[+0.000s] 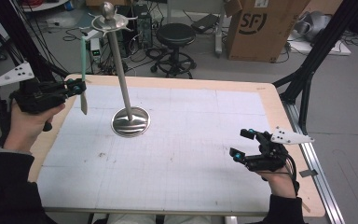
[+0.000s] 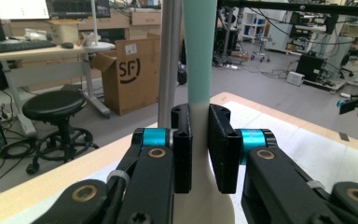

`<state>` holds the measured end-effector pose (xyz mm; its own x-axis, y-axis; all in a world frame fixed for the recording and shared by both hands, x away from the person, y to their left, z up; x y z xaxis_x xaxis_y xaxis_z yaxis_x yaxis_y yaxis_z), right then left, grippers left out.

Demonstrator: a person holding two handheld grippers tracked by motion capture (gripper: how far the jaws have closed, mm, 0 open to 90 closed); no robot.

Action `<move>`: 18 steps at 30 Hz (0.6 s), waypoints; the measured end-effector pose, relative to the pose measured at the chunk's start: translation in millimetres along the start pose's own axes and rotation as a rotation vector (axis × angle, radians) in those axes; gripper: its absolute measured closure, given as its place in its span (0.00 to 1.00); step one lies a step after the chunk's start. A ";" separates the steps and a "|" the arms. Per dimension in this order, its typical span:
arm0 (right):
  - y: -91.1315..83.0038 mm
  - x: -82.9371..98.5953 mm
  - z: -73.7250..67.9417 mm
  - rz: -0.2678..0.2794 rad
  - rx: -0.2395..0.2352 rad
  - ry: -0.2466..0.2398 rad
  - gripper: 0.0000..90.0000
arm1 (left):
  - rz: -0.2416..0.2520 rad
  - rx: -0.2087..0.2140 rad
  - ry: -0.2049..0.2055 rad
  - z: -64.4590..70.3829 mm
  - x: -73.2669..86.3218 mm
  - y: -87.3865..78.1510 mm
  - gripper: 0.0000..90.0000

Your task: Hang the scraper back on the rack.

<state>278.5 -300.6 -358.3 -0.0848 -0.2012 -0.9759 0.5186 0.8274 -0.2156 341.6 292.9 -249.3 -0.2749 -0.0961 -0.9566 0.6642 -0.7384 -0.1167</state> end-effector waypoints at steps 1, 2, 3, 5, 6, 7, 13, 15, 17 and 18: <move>-0.1 0.0 0.0 0.000 0.000 0.000 0.12 | 0.007 0.001 -0.001 0.2 -1.5 -1.2 0.89; -0.1 0.0 0.0 0.000 0.001 0.000 0.12 | 0.013 -0.003 0.001 0.3 -3.0 -1.9 0.89; -0.1 0.0 -0.2 0.002 0.000 0.003 0.12 | 0.016 -0.011 0.000 0.5 -4.5 -2.3 0.89; -0.2 -0.1 -0.3 0.000 0.000 0.000 0.12 | 0.018 -0.019 0.006 0.7 -7.2 -2.2 0.89; -0.2 -0.1 -0.6 -0.001 0.000 0.001 0.12 | 0.019 -0.024 0.006 1.1 -8.5 -1.7 0.89; -0.2 -0.2 -0.7 -0.001 0.000 0.001 0.12 | 0.020 -0.029 0.007 1.3 -9.8 -1.1 0.89; -1.6 -0.5 -0.3 0.004 0.002 -0.005 0.12 | 0.021 -0.049 0.012 -0.6 -12.1 1.1 0.89; -2.1 -0.3 0.0 0.004 0.003 -0.005 0.12 | 0.014 -0.055 0.009 -2.8 -11.6 2.1 0.89; -2.3 0.1 0.2 0.005 0.004 -0.001 0.12 | 0.014 -0.071 0.001 -4.8 -11.4 3.8 0.89; -2.4 0.1 0.1 0.005 0.004 0.000 0.12 | 0.016 -0.078 0.000 -5.0 -11.3 5.0 0.89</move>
<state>277.3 -302.7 -357.9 -0.0822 -0.1973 -0.9769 0.5223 0.8263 -0.2108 351.5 293.7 -240.4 -0.2637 -0.1081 -0.9585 0.7208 -0.6825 -0.1214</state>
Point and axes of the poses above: each handheld gripper's, and its own axes: y roughly forward along the jaws, x roughly out of its underside, z roughly to its right, the point moved 1 cm from there along y, roughly forward along the jaws, and after that the axes turned 12 degrees about -y, right-handed, at the moved point
